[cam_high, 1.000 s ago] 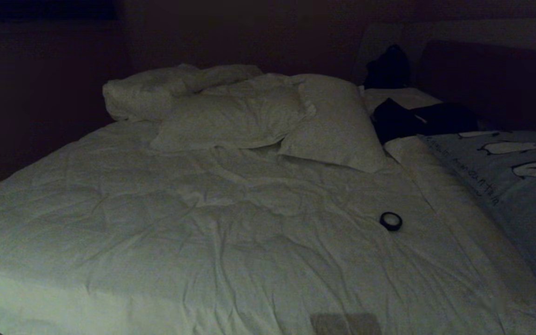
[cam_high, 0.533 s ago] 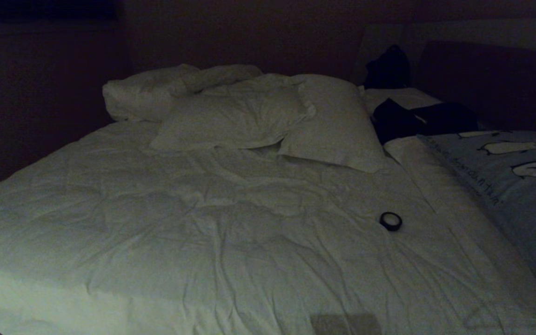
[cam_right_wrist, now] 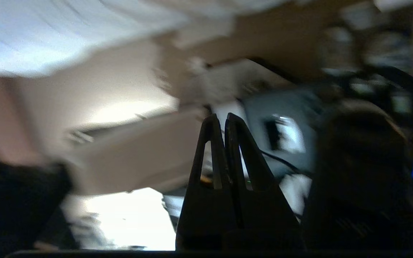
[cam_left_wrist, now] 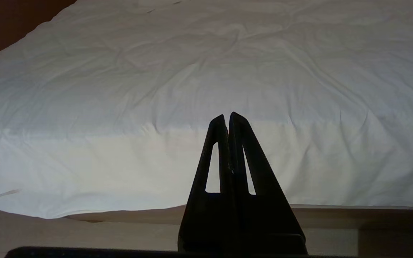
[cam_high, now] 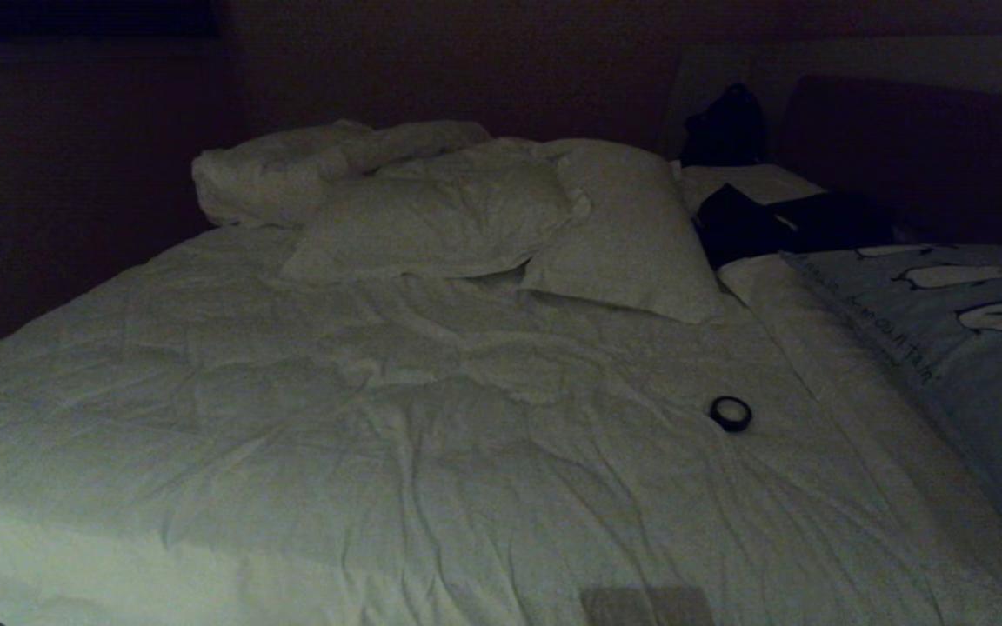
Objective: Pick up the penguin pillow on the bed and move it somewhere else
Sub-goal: Pick up the pillow
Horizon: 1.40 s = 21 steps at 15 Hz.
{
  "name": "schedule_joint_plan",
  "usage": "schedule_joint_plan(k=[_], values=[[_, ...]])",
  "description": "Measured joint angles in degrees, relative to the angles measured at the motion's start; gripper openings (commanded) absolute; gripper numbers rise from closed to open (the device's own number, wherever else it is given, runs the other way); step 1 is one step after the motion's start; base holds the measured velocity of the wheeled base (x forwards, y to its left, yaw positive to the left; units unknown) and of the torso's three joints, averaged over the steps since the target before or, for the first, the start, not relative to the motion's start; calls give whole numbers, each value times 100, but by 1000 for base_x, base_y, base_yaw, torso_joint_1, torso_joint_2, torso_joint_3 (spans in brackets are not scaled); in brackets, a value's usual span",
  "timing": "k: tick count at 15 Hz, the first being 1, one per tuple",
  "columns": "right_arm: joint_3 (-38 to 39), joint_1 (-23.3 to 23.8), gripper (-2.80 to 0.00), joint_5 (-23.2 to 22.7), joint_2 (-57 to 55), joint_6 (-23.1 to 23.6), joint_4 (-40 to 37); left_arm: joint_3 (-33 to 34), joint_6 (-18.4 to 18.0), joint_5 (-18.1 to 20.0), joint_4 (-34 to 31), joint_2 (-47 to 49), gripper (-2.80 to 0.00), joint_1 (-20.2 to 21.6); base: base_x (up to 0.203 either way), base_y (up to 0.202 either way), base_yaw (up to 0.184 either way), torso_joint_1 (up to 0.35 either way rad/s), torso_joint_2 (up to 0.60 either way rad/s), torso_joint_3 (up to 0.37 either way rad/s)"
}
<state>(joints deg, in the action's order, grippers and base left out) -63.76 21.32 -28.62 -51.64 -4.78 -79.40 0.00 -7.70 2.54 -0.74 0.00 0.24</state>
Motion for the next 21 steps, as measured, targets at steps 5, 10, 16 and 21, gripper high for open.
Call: schedule_joint_plan(k=[5, 10, 16, 21], values=[[715, 17, -280, 938, 1296, 880, -186, 0, 2, 0, 1, 0, -280, -4, 0, 0, 0, 0, 0, 0], [1791, 23, -280, 2229, 1969, 598, 380, 0, 0, 0, 0, 0, -280, -2, 0, 0, 0, 0, 0, 0], [1900, 17, -280, 3271, 2609, -348, 1818, 0, 2, 0, 0, 0, -280, -4, 0, 0, 0, 0, 0, 0], [1921, -24, -280, 3303, 3177, -650, 3603, 0, 0, 0, 0, 0, -280, -4, 0, 0, 0, 0, 0, 0]])
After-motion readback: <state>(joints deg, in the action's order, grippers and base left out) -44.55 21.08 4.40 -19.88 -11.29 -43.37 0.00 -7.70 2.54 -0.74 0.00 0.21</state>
